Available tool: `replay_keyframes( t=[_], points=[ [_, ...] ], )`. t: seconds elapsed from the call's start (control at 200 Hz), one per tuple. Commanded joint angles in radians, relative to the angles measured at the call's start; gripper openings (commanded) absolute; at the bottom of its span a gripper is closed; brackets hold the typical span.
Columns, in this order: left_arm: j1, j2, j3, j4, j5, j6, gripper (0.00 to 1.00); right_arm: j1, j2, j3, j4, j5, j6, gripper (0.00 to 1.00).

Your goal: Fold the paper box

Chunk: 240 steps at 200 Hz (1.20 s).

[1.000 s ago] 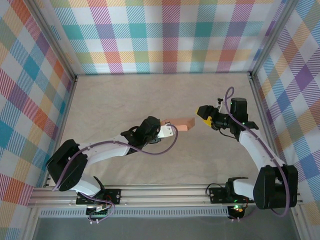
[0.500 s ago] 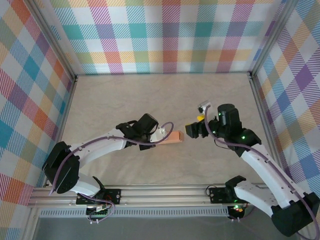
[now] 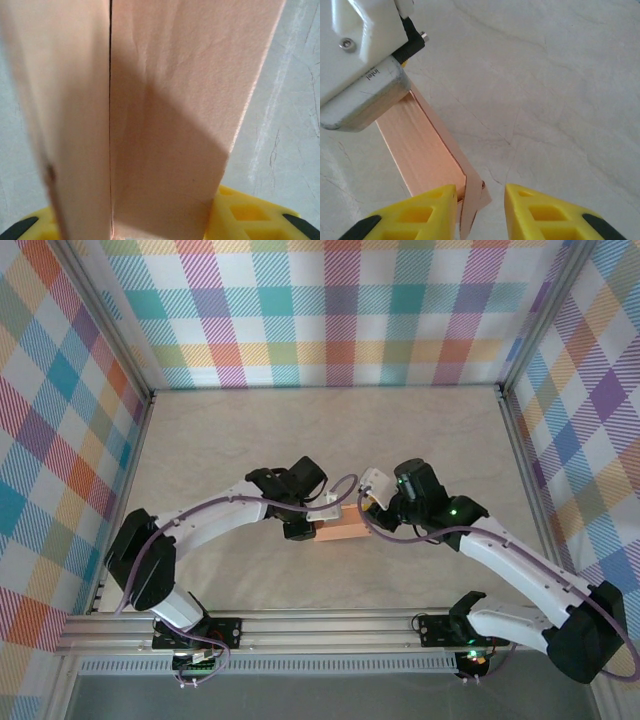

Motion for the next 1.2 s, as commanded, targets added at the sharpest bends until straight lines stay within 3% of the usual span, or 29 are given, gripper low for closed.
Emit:
replay_keyframes(
  t=[0.0, 0.325, 0.56, 0.7, 0.95, 1.195],
  points=[
    [0.005, 0.027, 0.027, -0.066, 0.033, -0.005, 0.42, 0.004, 0.020, -0.001, 0.018, -0.008, -0.018, 0.30],
    [0.005, 0.057, 0.063, -0.078, 0.037, -0.020, 0.41, 0.008, 0.073, 0.006, 0.009, 0.022, -0.025, 0.00],
    [-0.001, 0.094, 0.095, -0.093, 0.034, -0.055, 0.41, 0.012, 0.082, 0.012, 0.003, 0.032, 0.032, 0.00],
    [-0.007, 0.135, 0.129, -0.107, 0.027, -0.109, 0.39, 0.019, 0.100, 0.009, 0.033, 0.052, 0.204, 0.00],
    [-0.022, 0.185, 0.169, -0.128, -0.001, -0.172, 0.39, 0.061, 0.082, -0.044, 0.088, 0.215, 0.503, 0.00],
    [-0.042, 0.213, 0.212, -0.145, -0.007, -0.217, 0.39, 0.093, 0.043, -0.103, 0.127, 0.340, 0.652, 0.00]
  ],
)
